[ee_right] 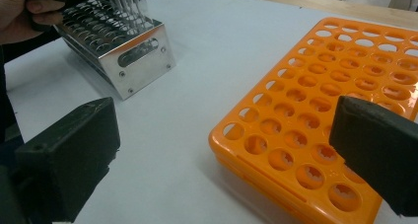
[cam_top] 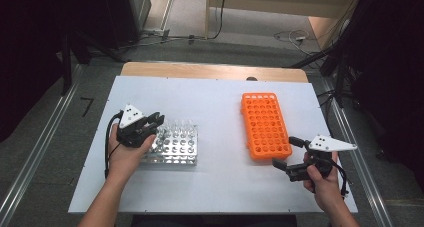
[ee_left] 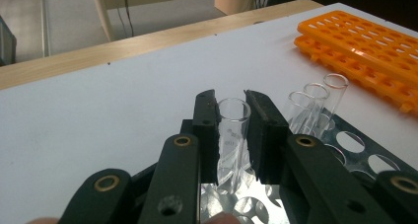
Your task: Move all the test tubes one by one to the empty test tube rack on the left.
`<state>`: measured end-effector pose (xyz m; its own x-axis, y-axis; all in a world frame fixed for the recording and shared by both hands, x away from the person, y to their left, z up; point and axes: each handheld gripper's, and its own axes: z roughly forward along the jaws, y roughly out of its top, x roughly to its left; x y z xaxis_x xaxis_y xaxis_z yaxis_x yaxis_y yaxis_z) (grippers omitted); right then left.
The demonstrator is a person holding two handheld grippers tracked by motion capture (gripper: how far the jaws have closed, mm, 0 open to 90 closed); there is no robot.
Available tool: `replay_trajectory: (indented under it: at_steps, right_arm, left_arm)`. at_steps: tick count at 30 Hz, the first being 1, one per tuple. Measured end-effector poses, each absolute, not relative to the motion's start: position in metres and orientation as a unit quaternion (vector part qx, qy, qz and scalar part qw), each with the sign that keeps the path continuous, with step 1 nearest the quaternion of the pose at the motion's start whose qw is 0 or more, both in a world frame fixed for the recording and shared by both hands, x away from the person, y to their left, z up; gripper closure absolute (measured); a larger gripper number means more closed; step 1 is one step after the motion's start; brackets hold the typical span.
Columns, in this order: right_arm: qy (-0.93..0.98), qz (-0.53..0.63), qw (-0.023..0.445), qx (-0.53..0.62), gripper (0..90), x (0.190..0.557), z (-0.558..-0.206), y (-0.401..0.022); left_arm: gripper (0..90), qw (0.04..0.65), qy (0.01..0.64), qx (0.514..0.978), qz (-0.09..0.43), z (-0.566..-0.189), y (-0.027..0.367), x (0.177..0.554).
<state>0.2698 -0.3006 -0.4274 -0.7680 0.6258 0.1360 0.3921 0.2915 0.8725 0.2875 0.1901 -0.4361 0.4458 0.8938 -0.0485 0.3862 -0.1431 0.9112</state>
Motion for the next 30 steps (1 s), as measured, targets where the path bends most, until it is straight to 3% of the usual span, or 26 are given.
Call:
replay_trajectory:
  at_steps: [30]
  right_arm:
    - [0.794,0.501,0.118,0.322,0.0,0.2701,-0.4271,-0.3012]
  left_arm:
    - [75.4,0.434,0.461,0.736,0.240,-0.4382,0.1866,0.2935]
